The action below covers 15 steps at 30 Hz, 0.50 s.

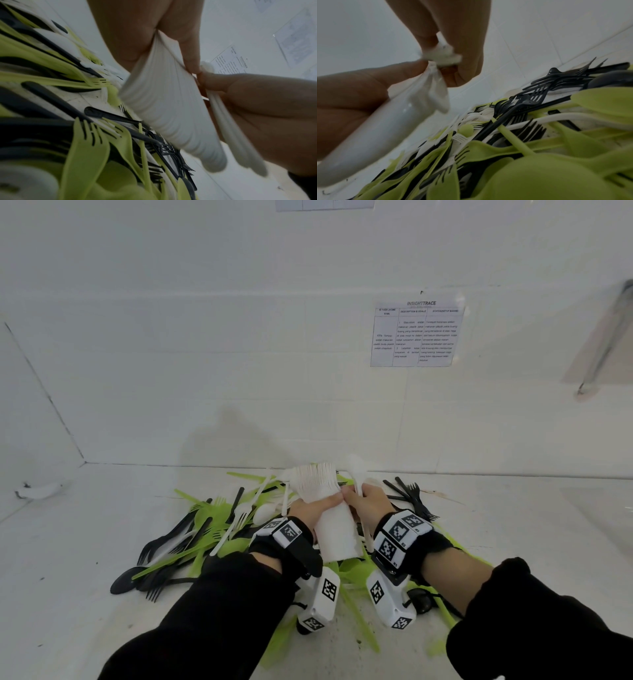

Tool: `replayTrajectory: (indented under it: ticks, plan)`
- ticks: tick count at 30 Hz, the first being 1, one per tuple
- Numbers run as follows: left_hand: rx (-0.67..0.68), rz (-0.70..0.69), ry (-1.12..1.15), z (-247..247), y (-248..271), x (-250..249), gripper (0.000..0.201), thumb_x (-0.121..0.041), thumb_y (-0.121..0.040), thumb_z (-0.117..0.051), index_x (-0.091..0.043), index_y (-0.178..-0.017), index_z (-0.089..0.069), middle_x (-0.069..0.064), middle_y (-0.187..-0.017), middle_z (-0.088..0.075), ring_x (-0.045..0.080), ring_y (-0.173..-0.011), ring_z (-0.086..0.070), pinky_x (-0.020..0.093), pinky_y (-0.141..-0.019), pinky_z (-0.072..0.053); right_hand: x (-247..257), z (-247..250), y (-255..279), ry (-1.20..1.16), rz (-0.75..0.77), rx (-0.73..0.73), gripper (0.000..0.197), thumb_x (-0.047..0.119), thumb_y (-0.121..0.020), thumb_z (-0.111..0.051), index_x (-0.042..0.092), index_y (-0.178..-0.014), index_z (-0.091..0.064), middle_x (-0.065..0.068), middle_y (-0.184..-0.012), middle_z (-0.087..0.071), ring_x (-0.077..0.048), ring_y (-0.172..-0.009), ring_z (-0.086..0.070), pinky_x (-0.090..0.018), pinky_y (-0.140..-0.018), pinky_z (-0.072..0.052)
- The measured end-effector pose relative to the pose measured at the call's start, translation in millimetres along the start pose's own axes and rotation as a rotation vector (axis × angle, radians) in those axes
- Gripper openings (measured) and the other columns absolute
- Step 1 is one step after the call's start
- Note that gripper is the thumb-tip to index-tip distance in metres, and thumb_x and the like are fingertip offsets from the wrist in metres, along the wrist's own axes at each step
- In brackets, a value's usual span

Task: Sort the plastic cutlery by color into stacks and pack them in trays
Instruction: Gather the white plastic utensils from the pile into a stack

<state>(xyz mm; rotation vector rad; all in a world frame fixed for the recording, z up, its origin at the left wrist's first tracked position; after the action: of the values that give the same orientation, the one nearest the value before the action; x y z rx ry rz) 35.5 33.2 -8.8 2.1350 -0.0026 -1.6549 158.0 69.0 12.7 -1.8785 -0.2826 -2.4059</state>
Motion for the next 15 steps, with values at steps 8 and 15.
replayTrajectory:
  ticks: [8,15]
  plan:
    - [-0.114,-0.039,-0.209,10,2,-3,0.057,-0.031,-0.056,-0.086,-0.009,-0.099,-0.057,0.005,-0.098,-0.063,0.025,-0.094,-0.062,0.040,-0.089,-0.052,1,-1,6,-0.044,-0.078,0.061,0.021,0.026,-0.097,-0.045,0.008,-0.093,-0.055,-0.001,-0.070,-0.051,-0.015,-0.053,-0.045,-0.023,-0.043,-0.039]
    - [-0.074,-0.027,-0.182,9,-19,18,0.114,-0.055,-0.011,-0.089,-0.009,-0.112,-0.063,0.009,-0.106,-0.069,0.028,-0.096,-0.066,0.045,-0.089,-0.053,-4,-13,2,0.107,-0.102,0.120,0.034,0.012,-0.096,-0.031,0.017,-0.064,-0.040,-0.001,-0.068,-0.043,-0.013,-0.060,-0.040,-0.030,-0.062,-0.035]
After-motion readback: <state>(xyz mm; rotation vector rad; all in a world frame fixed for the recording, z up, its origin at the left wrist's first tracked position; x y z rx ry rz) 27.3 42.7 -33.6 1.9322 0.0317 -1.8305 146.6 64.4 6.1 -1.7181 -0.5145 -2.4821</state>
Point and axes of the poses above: each hand's wrist, its own y-axis away from the middle knuckle, its own z-axis out of the back of the hand, x = y × z, the point moved 6 cm from there along -y, towards the middle knuckle
